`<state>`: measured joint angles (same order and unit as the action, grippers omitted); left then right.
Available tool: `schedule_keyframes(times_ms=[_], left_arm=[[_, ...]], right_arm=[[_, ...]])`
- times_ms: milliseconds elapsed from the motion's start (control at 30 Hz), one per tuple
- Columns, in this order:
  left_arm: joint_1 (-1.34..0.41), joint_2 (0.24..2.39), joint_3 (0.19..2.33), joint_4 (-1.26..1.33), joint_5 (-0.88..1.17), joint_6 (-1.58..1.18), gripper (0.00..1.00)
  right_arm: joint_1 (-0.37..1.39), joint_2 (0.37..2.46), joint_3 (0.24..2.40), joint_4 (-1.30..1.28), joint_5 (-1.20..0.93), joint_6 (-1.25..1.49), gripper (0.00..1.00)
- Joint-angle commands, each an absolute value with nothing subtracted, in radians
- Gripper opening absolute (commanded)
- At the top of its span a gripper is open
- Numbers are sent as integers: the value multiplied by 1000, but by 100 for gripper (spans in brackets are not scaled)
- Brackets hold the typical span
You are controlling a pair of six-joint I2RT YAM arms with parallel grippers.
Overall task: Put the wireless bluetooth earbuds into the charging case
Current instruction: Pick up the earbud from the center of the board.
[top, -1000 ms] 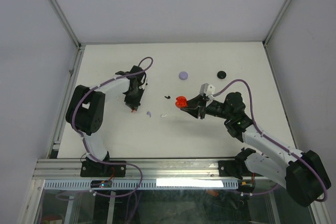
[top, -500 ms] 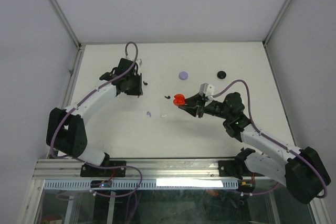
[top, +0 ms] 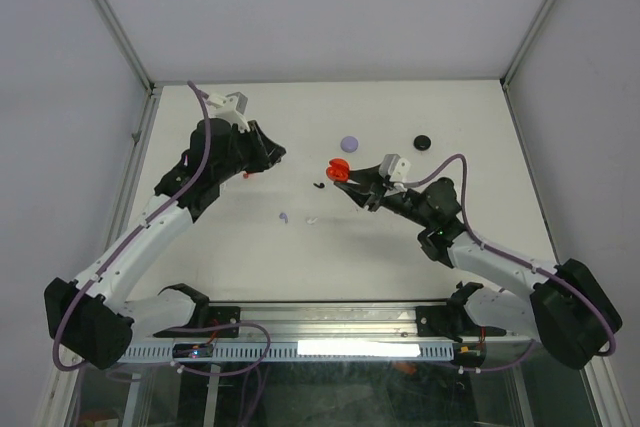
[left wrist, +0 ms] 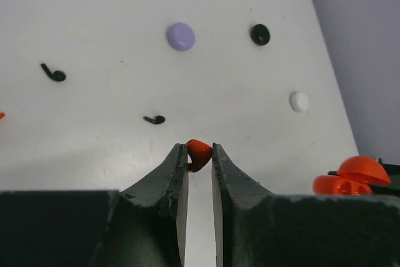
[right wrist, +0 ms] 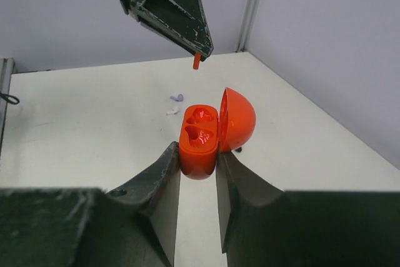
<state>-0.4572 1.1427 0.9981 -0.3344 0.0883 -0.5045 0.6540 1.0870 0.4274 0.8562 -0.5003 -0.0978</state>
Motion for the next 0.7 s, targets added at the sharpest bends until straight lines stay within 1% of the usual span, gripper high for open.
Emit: schedule_keyframes(times_ms=[0,300,500,667], left_arm=[[-501,1084,980,-158,81,-639,5],[-624,1032,896,44,0,-817,6],[-652,1023,865,131,-5,-884,6],[-673,1032,866,150,-8,-900,6]], right_arm=[[671,1126,428,1096,-389,-123,0],[701,1215,425,1246,-312,-140,0],[719,1271,418,1312,-290,-154,0],[733,1295,421,1329,-270,-179,0]])
